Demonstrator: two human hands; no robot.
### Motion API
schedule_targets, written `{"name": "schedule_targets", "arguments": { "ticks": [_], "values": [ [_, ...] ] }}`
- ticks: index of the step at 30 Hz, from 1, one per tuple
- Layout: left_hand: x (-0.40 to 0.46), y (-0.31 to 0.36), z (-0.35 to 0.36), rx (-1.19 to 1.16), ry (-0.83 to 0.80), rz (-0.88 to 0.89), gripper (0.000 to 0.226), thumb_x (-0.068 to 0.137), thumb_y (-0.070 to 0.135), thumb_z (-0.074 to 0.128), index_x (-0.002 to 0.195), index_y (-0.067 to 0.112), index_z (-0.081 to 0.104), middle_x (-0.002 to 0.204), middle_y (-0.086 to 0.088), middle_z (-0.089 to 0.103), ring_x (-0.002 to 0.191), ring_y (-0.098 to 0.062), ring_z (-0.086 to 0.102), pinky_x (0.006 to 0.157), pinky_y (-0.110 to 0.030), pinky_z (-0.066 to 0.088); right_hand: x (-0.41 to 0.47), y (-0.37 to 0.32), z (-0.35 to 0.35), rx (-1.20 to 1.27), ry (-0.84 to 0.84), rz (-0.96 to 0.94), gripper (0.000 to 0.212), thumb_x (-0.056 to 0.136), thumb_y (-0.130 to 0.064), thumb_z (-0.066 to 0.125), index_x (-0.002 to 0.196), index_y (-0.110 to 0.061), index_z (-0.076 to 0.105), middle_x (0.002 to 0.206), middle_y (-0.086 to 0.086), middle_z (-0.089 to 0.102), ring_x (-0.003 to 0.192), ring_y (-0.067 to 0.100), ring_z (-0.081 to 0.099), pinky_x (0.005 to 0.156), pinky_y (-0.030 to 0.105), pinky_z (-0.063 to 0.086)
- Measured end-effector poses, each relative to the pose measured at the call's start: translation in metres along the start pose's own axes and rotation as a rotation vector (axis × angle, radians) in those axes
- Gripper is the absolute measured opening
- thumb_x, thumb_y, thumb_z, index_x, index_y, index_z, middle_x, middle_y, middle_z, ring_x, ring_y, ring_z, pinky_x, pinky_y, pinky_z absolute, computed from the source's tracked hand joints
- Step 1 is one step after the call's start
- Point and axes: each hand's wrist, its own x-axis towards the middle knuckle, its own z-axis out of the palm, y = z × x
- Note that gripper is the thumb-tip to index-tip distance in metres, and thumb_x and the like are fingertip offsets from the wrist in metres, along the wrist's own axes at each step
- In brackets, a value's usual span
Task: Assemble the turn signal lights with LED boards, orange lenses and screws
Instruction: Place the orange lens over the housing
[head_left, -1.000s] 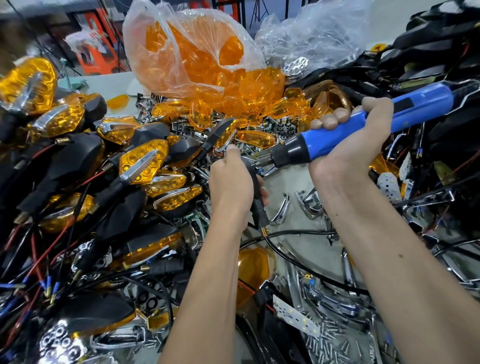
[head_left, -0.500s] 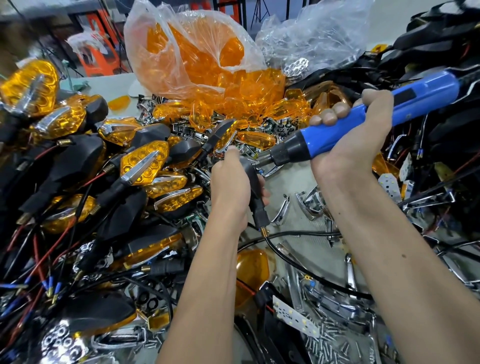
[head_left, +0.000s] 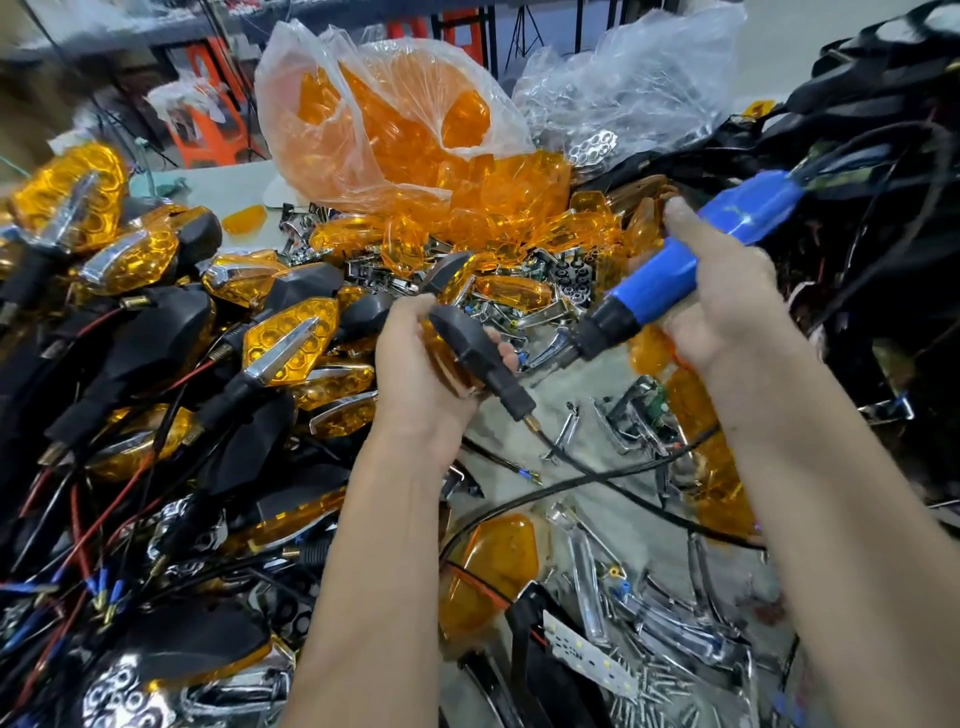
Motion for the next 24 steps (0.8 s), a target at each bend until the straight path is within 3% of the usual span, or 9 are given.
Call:
{"name": "schedule_targets", "arguments": {
  "ticks": [4, 7, 9, 11, 13, 15, 17, 20, 24],
  "values": [
    [-0.003, 0.002, -0.004, -0.08, -0.166, -0.014, 0.017, 0.095, 0.012, 0.043, 0.11, 0.006, 0.045, 0.102, -0.021, 0.058, 0.092, -0.036, 0.067, 0.087, -0.047, 0.06, 0.0, 0.009, -0.005, -0.257, -0.046, 0.03, 0.029, 0.093, -0.012, 0.075, 0.106, -0.015, 0.05, 0.1, 0.006, 0.055, 0.083, 0.019, 0.064, 0.096, 0.054, 0.058],
    [-0.002, 0.0, -0.001, -0.067, -0.172, 0.066, 0.017, 0.102, 0.007, 0.05, 0.119, 0.006, 0.047, 0.117, -0.026, 0.059, 0.113, -0.041, 0.065, 0.094, -0.05, 0.06, -0.002, 0.005, -0.002, -0.44, -0.03, -0.005, 0.043, 0.093, -0.019, 0.076, 0.125, -0.005, 0.052, 0.112, 0.01, 0.054, 0.096, 0.021, 0.06, 0.103, 0.049, 0.054],
    [0.0, -0.002, 0.003, -0.033, -0.122, 0.135, 0.037, 0.096, 0.014, 0.064, 0.127, 0.004, 0.047, 0.116, -0.026, 0.064, 0.111, -0.041, 0.067, 0.096, -0.051, 0.059, -0.007, 0.0, 0.004, -0.666, -0.004, -0.077, 0.061, 0.093, -0.029, 0.076, 0.141, -0.005, 0.048, 0.131, 0.011, 0.051, 0.104, 0.021, 0.057, 0.098, 0.036, 0.05],
    [0.001, -0.006, 0.006, 0.007, -0.02, 0.171, 0.055, 0.085, 0.023, 0.076, 0.128, 0.005, 0.047, 0.111, -0.02, 0.069, 0.102, -0.036, 0.071, 0.095, -0.05, 0.06, -0.015, -0.004, 0.011, -1.0, -0.02, -0.192, 0.062, 0.091, -0.043, 0.074, 0.142, -0.015, 0.054, 0.141, 0.01, 0.048, 0.114, 0.026, 0.057, 0.101, 0.039, 0.048],
    [0.002, -0.011, 0.007, 0.105, 0.078, 0.196, 0.05, 0.084, 0.03, 0.083, 0.118, 0.009, 0.052, 0.101, -0.011, 0.072, 0.094, -0.028, 0.072, 0.084, -0.042, 0.063, -0.027, -0.01, 0.019, -1.255, -0.176, -0.344, 0.053, 0.09, -0.055, 0.071, 0.131, -0.023, 0.064, 0.13, 0.006, 0.062, 0.117, 0.024, 0.061, 0.102, 0.044, 0.051],
    [0.001, -0.012, 0.007, 0.191, 0.151, 0.199, 0.053, 0.079, 0.044, 0.089, 0.107, 0.013, 0.055, 0.097, -0.007, 0.071, 0.091, -0.025, 0.069, 0.082, -0.042, 0.063, -0.041, -0.014, 0.028, -1.32, -0.49, -0.348, 0.05, 0.086, -0.064, 0.072, 0.121, -0.028, 0.069, 0.107, -0.005, 0.071, 0.095, 0.007, 0.068, 0.08, 0.03, 0.057],
    [0.0, -0.011, 0.008, 0.236, 0.185, 0.203, 0.065, 0.064, 0.061, 0.088, 0.095, 0.016, 0.054, 0.097, -0.009, 0.064, 0.092, -0.028, 0.063, 0.094, -0.053, 0.056, -0.054, -0.007, 0.036, -1.389, -0.711, -0.34, 0.052, 0.08, -0.064, 0.077, 0.115, -0.027, 0.069, 0.09, -0.005, 0.072, 0.068, -0.001, 0.064, 0.056, 0.019, 0.05],
    [-0.001, -0.006, 0.007, 0.22, 0.189, 0.226, 0.064, 0.069, 0.067, 0.083, 0.092, 0.015, 0.052, 0.082, -0.004, 0.053, 0.077, -0.023, 0.051, 0.084, -0.045, 0.051, -0.063, 0.013, 0.042, -1.334, -0.736, -0.443, 0.027, 0.084, -0.047, 0.083, 0.089, -0.029, 0.064, 0.065, -0.008, 0.057, 0.053, 0.007, 0.051, 0.048, 0.022, 0.038],
    [-0.008, 0.008, 0.009, 0.11, 0.095, 0.131, 0.059, 0.099, 0.067, 0.05, 0.112, 0.012, 0.068, 0.086, -0.003, 0.077, 0.075, -0.018, 0.073, 0.066, -0.032, 0.059, -0.069, 0.023, 0.057, -1.094, -0.676, -0.396, 0.023, 0.088, -0.038, 0.081, 0.076, -0.03, 0.063, 0.057, -0.015, 0.062, 0.049, 0.001, 0.053, 0.051, 0.012, 0.037]
  ]
}}
